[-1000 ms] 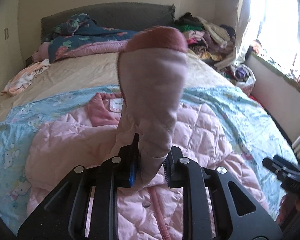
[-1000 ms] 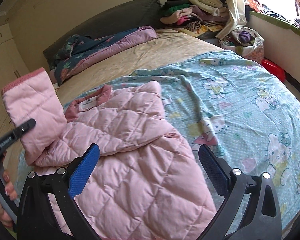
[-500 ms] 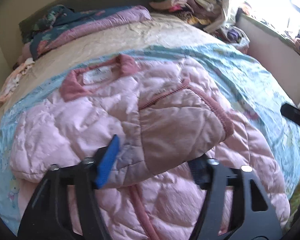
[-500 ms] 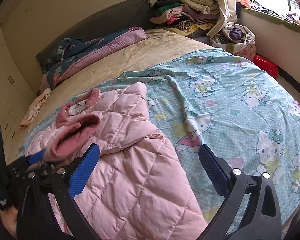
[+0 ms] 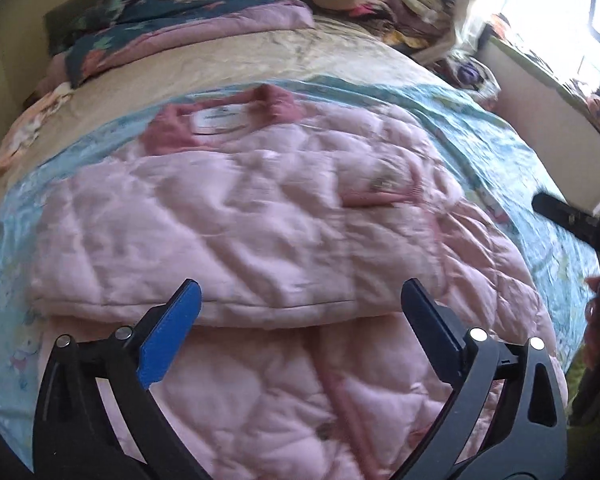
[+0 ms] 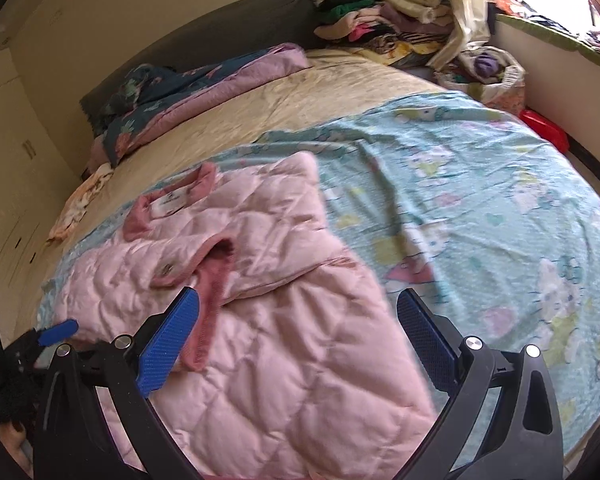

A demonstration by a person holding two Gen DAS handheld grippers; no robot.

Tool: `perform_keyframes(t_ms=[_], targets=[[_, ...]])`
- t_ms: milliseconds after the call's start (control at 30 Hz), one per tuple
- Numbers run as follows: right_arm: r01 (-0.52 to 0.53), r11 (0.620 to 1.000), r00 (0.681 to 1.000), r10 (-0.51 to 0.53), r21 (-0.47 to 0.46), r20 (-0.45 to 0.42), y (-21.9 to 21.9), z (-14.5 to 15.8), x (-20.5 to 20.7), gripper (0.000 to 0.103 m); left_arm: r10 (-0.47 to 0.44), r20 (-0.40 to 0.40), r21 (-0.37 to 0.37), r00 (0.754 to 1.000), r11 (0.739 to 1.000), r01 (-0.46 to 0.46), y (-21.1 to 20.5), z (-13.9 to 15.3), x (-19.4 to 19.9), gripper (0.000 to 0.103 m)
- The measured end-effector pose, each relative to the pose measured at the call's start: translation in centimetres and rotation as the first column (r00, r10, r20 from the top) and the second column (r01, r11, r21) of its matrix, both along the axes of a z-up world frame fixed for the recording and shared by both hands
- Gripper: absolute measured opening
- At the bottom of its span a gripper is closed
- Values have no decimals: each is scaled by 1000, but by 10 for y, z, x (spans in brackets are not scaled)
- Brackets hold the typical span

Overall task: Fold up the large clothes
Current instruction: 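Move the right gripper to the ribbed cuff of the just-folded sleeve, then grasp the ribbed cuff with the right gripper, straighten it, release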

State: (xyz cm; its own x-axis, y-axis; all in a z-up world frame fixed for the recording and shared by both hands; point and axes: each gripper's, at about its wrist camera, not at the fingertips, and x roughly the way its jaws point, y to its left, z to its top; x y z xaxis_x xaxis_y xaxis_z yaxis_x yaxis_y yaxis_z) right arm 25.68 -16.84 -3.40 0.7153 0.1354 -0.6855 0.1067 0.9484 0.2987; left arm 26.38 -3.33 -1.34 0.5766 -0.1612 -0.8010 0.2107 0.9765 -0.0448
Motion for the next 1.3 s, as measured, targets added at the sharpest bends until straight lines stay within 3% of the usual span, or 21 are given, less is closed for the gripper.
perform_keyframes(t_ms=[200, 400, 800, 900, 967, 1033, 1167, 1300], targets=[[-88, 996, 995, 90, 33, -47, 43, -12, 12, 99, 134, 52, 39, 990, 990, -136, 51, 13, 2, 94], [-137, 988, 985, 143, 65, -101, 76, -30, 23, 99, 228, 52, -4, 972, 974, -228, 105, 20, 1, 94], [-66, 972, 983, 102, 227, -151, 85, -67, 47, 97, 366, 54, -85, 929, 929, -361, 180, 23, -8, 94], [-69, 969, 986, 103, 238, -135, 88, -70, 49, 69, 393, 52, -96, 918, 917, -387, 194, 23, -10, 93], [-91, 969, 988, 116, 231, -98, 91, -64, 48, 40, 406, 52, -100, 912, 911, -400, 200, 23, -11, 94], [-129, 972, 990, 138, 196, -32, 94, -50, 46, 24, 421, 53, -108, 906, 904, -414, 207, 24, -11, 93], [-214, 972, 974, 205, 101, 94, 102, -3, 48, 16, 436, 49, -116, 898, 896, -429, 216, 24, -7, 94], [-288, 957, 939, 288, -24, 190, 107, 45, 60, 15, 440, 49, -120, 897, 894, -432, 219, 25, -2, 94]])
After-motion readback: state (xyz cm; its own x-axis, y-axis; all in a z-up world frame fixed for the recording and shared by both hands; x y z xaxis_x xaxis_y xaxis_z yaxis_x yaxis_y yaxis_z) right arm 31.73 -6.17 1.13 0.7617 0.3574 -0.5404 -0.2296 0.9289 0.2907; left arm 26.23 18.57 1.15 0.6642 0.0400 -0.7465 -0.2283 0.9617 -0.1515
